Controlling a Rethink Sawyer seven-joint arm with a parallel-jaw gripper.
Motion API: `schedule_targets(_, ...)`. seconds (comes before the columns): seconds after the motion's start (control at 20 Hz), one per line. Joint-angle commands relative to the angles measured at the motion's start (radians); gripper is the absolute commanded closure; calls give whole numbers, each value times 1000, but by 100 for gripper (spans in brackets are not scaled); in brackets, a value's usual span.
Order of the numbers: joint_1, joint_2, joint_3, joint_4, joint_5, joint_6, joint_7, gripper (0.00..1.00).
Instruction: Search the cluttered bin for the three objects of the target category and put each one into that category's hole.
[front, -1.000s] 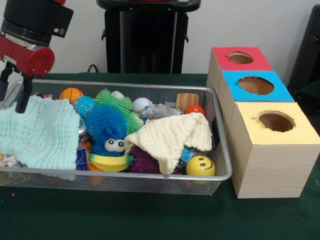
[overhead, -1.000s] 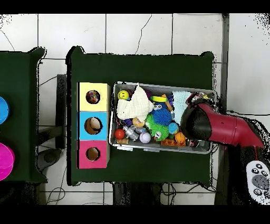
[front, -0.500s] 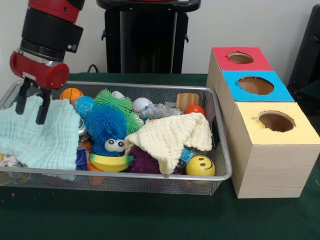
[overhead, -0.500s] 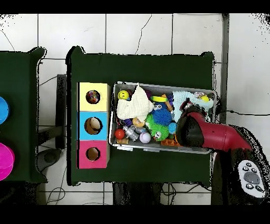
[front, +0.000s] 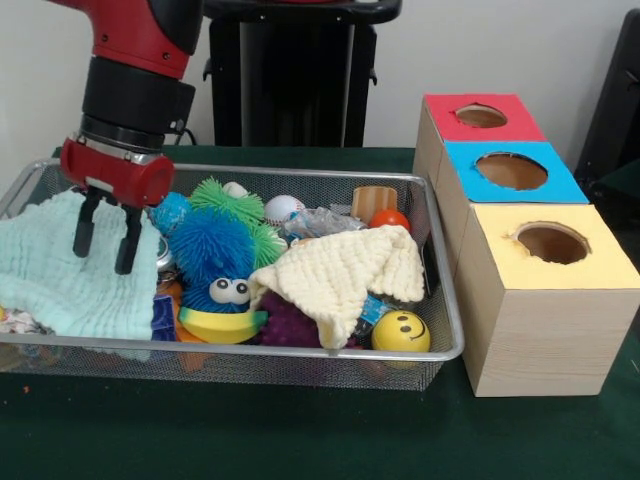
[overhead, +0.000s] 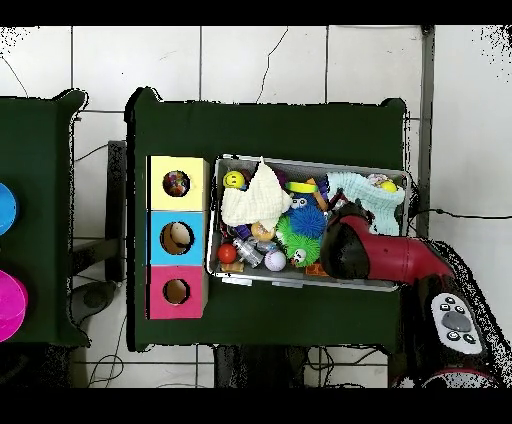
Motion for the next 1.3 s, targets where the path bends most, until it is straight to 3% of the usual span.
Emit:
schedule_targets(0.05,-35,61,88,54,-46,-7,25,0)
schedule_targets(0.35,-61,82,104,44,-61,-26,17,0)
schedule_targets(0.7,-130,112,174,34,-84,12,-29,0)
schedule_targets(1.3,-129,174,155,-11,-114,-44,2,0)
